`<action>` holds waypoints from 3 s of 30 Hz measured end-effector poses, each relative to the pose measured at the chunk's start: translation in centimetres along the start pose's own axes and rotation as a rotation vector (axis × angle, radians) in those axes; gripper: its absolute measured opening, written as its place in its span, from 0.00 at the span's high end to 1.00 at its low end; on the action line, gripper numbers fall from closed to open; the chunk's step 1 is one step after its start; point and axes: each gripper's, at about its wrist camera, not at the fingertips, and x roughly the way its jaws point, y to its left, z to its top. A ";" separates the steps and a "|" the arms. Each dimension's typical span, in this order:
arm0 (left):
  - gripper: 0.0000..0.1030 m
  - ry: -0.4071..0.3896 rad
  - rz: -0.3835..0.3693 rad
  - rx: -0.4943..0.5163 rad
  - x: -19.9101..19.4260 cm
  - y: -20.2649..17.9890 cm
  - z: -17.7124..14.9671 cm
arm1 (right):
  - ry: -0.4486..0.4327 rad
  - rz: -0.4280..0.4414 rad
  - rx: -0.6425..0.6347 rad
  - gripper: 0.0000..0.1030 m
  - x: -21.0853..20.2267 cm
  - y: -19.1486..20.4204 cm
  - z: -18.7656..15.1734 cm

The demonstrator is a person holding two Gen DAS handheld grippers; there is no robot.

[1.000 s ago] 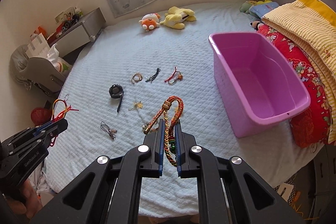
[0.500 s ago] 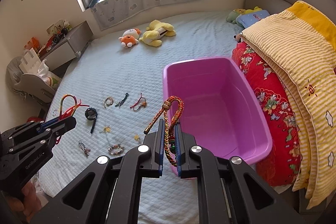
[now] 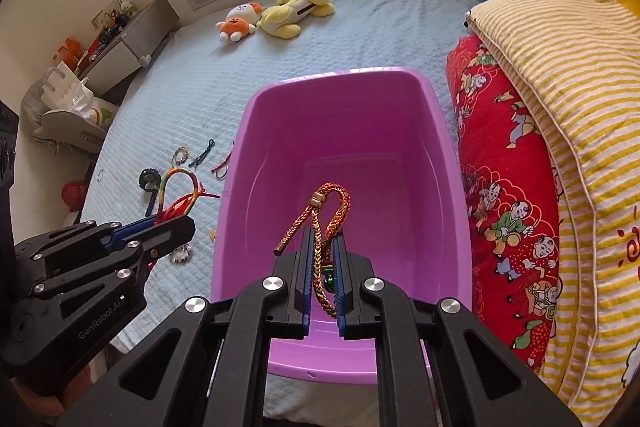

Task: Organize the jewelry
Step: 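Carry both held bracelets over the pink tub with both tools, then open both grippers to drop the bracelets into the pink tub, then withdraw both tools from the tub back over the remaining jewelry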

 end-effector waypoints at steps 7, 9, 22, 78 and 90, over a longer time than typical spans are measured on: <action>0.91 0.047 0.011 -0.008 2.1 -0.4 0.9 | 0.050 -0.010 0.013 0.91 2.0 -0.8 0.5; 0.91 0.052 0.010 -0.006 2.4 -0.3 1.2 | 0.058 -0.011 0.012 0.91 2.3 -1.0 0.8; 0.31 0.016 0.013 -0.026 2.2 0.3 2.3 | 0.083 -0.075 0.059 0.59 3.1 -2.1 1.9; 0.14 -0.013 0.285 -0.486 -10.4 18.8 -15.1 | 0.220 0.150 -0.280 0.41 3.4 15.9 -5.3; 0.10 -0.050 0.394 -0.597 -13.4 32.4 -20.6 | 0.220 0.149 -0.273 0.38 6.9 25.9 -7.6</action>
